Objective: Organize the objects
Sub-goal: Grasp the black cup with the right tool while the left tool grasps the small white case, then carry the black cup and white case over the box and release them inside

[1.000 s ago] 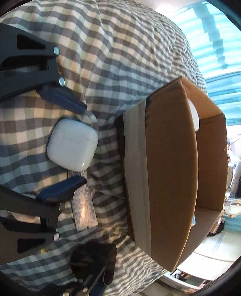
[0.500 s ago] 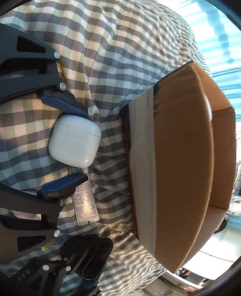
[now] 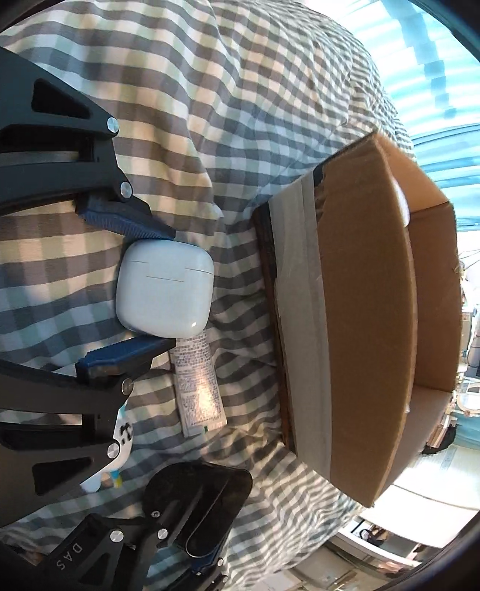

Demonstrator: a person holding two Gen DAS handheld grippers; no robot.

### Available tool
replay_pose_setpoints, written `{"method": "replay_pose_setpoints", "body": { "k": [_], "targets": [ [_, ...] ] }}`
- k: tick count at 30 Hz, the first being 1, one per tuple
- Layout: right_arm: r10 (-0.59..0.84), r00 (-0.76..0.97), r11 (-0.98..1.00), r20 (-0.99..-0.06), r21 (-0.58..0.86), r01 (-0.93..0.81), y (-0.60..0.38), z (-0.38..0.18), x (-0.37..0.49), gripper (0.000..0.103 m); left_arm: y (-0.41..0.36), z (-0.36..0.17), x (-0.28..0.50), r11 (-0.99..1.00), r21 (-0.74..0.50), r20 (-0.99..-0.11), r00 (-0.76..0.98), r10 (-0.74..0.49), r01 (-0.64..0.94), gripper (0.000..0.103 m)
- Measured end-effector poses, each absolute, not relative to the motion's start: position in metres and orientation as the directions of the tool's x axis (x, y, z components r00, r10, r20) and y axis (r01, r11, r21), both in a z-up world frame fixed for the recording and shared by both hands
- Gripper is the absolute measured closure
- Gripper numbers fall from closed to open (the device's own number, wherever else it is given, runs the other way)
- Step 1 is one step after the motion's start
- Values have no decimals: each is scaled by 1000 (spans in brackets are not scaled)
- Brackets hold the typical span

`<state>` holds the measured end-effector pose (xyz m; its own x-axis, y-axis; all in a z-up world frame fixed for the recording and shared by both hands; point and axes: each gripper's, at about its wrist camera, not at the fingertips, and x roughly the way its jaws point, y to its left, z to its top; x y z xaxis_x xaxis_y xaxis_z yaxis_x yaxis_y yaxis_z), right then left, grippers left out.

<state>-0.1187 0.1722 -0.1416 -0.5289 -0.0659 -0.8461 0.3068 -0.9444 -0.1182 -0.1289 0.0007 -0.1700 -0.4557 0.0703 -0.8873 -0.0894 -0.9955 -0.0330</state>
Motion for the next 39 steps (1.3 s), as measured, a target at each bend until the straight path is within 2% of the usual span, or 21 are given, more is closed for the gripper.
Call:
{"method": "replay_pose_setpoints", "body": {
  "k": [13, 19, 21, 23, 33, 39],
  "targets": [
    [-101, -561, -928, -822, -124, 350, 162, -105, -75, 57, 11, -100, -82, -996, -18, -833, -549, 65, -90, 52],
    [-132, -589, -930, -797, -106, 352, 164, -79, -57, 61, 0, -87, -57, -995, -2, -790, -610, 65, -104, 52],
    [-139, -601, -930, -787, -104, 352, 162, -71, -51, 66, -2, -82, -45, -994, -5, -777, -625, 70, -106, 52],
    [-154, -610, -930, -777, -96, 356, 161, -61, -47, 75, 2, -79, -44, -994, -3, -766, -638, 71, -108, 52],
    [-188, -613, -931, -767, -59, 360, 169, -53, -39, 75, 1, -65, -31, -995, 1, -745, -664, 66, -100, 52],
    [-222, -643, -926, -733, -47, 374, 171, -26, -46, 75, 1, -54, -42, -995, -13, -726, -683, 79, -101, 52]
  ]
}}
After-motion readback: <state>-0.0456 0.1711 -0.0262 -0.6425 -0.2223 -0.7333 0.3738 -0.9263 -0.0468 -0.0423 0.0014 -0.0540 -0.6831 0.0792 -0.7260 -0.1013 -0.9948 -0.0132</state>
